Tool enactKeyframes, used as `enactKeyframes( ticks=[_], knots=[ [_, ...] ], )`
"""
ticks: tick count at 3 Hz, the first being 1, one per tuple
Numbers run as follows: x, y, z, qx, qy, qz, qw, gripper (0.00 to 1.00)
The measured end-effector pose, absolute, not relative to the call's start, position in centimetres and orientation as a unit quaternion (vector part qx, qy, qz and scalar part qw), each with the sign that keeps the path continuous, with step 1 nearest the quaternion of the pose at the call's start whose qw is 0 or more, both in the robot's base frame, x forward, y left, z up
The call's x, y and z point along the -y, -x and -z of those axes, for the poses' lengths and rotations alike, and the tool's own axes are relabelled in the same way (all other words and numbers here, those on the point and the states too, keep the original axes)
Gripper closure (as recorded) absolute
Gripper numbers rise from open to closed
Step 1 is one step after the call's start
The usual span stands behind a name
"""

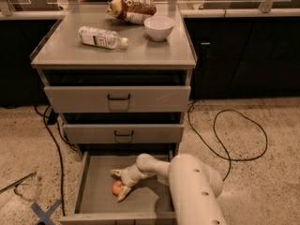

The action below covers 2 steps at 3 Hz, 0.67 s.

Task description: Pick apple from bottom drawer and place on counter

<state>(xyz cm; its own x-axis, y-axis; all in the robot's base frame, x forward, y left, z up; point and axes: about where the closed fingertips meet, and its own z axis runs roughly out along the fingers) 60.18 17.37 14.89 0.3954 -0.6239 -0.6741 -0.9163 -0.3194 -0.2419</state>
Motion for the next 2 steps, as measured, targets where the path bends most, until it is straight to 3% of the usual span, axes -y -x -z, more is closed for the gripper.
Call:
enactKeyframes(
  ticks=[2],
  knots=[
    [-17.38, -60.17, -14.88, -0.496, 0.777, -0.238, 0.307, 0.66]
  ],
)
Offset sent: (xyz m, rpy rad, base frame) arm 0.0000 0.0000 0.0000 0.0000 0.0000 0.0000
